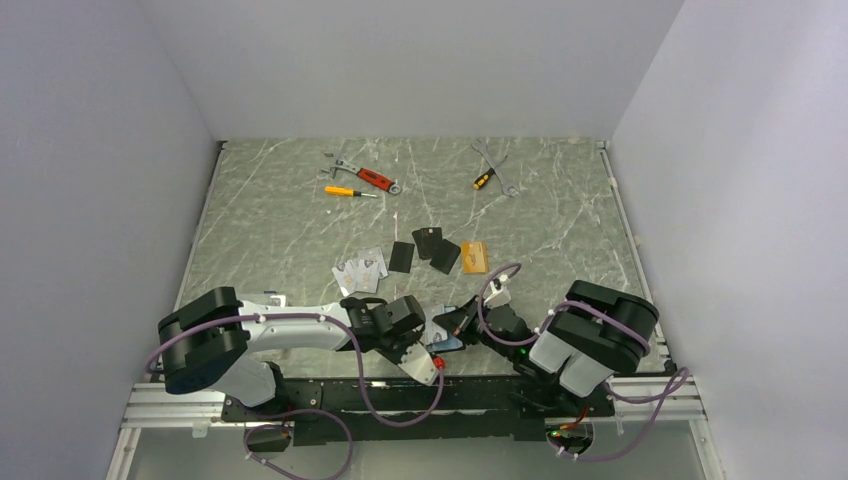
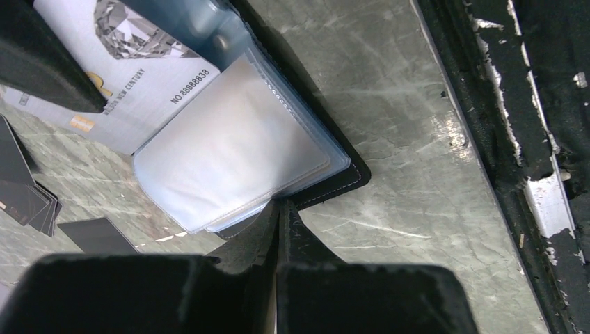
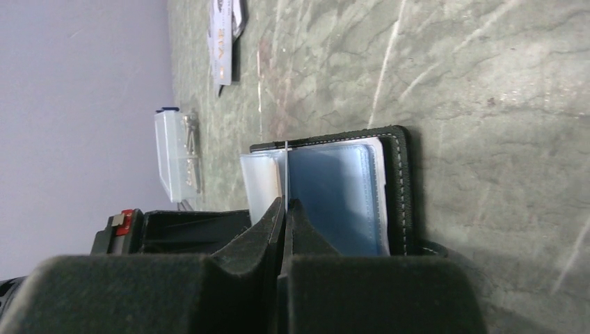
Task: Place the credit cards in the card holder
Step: Insert the credit card into the card holder.
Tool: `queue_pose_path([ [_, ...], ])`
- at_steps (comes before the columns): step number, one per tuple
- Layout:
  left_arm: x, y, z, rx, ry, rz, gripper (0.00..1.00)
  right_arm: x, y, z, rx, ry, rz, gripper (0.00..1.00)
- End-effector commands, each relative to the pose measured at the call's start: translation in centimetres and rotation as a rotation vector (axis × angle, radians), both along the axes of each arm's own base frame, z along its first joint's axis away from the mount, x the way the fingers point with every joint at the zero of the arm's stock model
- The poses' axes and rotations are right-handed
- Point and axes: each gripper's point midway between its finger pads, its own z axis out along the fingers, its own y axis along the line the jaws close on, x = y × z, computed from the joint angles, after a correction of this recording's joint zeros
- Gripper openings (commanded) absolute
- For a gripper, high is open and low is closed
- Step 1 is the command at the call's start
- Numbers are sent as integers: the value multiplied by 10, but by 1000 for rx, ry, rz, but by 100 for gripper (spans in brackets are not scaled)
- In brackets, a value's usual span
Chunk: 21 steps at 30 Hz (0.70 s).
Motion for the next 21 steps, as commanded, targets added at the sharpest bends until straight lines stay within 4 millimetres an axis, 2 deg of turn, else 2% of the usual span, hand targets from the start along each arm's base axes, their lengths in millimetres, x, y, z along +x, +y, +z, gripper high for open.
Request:
queue_pose_path([
  [1,-16,6,-13,46,79,4,5,0,6,7,55,-2,0,0],
  [7,-20,6,-13,55,73,-13,3,-3,4,-6,43,41,-6,0],
  [12,-19,11,-19,79,63,-6,0,-4,2,-4,69,36,-9,0],
  [16,-17,6,-14,51,59,6,0,-6,4,4,89,11,6,0],
  [21,-15,2,-10,34,48,19,0,-9,3,1,52,20,21,0],
])
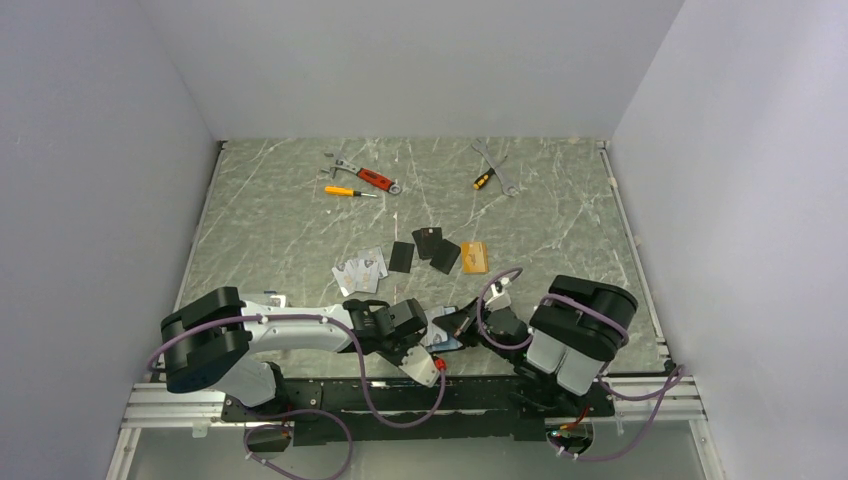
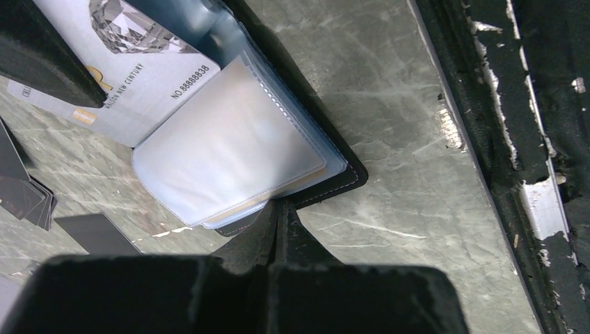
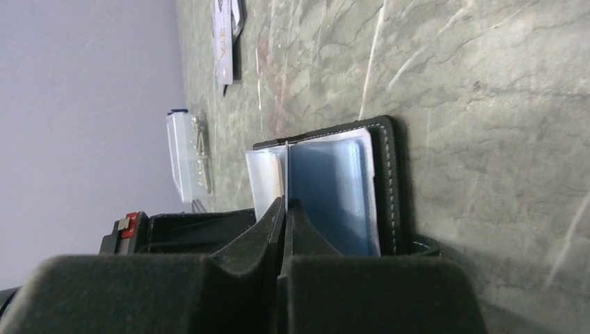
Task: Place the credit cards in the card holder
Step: Insert the credit card into the card holder.
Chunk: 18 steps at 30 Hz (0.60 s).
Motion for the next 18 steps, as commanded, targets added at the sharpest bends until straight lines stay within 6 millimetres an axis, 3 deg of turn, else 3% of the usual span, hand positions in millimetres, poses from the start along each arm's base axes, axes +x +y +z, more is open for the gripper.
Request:
queue_pose_path([
  [1,-12,1,-9,10,59,3,0,-8,1,7,-2,-11,37,0],
  [10,-11,0,-8,3,70,12,0,-16,12,0,-51,18,127,0],
  [18,-11,1,-7,2,78,16,0,-14,5,-7,-36,41,108,0],
])
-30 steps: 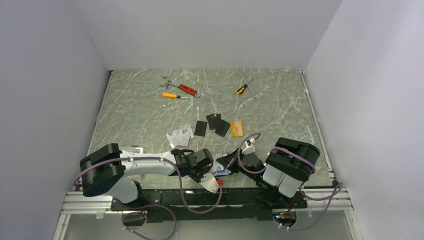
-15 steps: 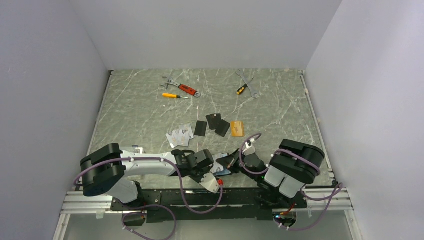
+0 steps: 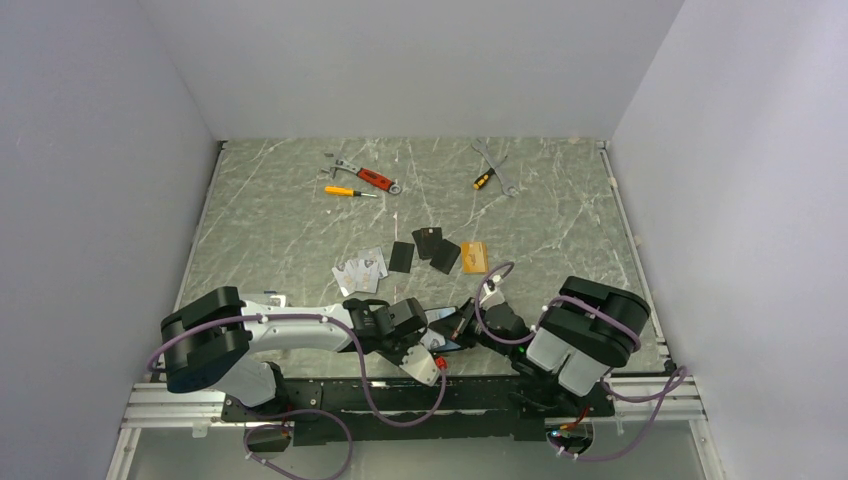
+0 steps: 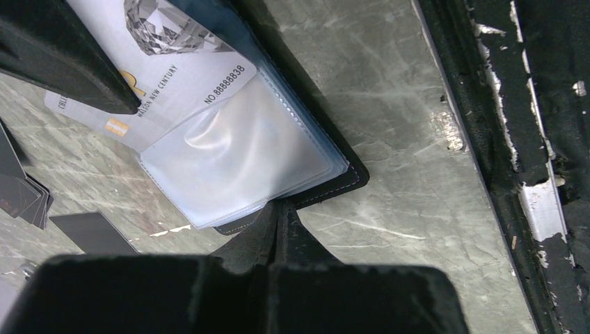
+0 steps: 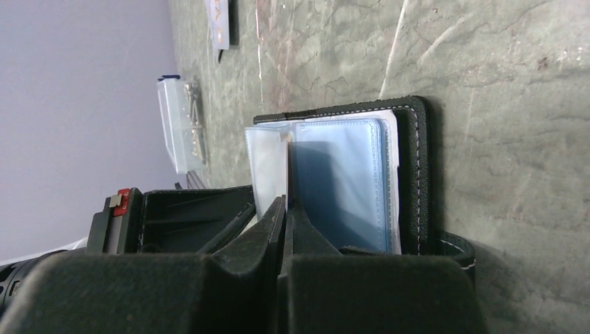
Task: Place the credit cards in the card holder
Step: Insert the credit card into the card holder.
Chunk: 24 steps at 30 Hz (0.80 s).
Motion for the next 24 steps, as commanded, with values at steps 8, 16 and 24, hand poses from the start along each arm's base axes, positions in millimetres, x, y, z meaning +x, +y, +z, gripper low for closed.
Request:
queue_pose_path([
  [8,-8,0,-5,4,68,4,0,5,3,-12,-37,12,48,0],
  [16,-9,3,-3,2,70,-4,0,11,-8,-16,-75,0,75,2],
  [24,-7,2,-1,-3,68,0,0,21,5,-6,-153,-81,204,4],
])
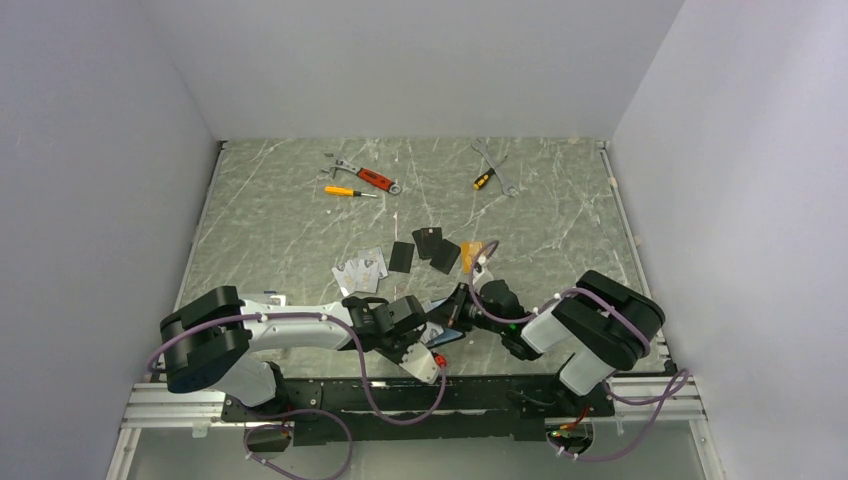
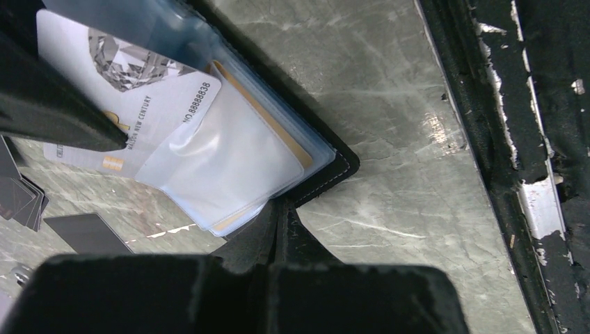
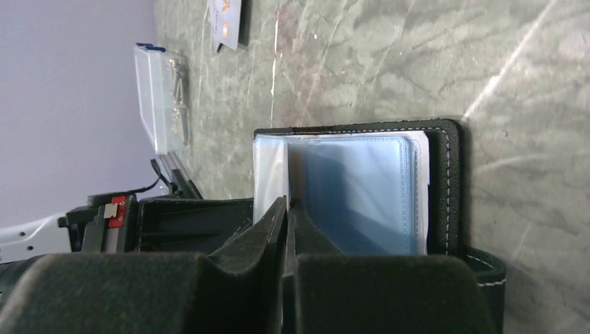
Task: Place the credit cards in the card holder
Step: Insert the credit card into the card holder.
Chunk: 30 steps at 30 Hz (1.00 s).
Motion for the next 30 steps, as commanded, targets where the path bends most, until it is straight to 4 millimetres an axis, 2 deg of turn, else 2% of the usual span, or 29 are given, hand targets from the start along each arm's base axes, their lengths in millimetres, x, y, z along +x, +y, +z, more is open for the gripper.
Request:
queue_pose_path([
  [1,-8,1,0,1,51,-7,0,0,-2,-10,-84,-40,81,4],
  [10,-6,3,2,0,42,-9,0,1,9,-13,-102,-64,214,5],
  [18,2,2,28,-55,86,40,0,6,-5,-5,-129,-86,194,4],
  [23,4,-5,41,-92,132,67,0,8,-4,-3,-123,-93,199,4],
  [27,6,-11,39,-101,138,65,0,10,-1,-3,-110,-99,198,2],
  [30,10,-12,29,-77,128,56,0,11,1,-3,-102,-97,200,0],
])
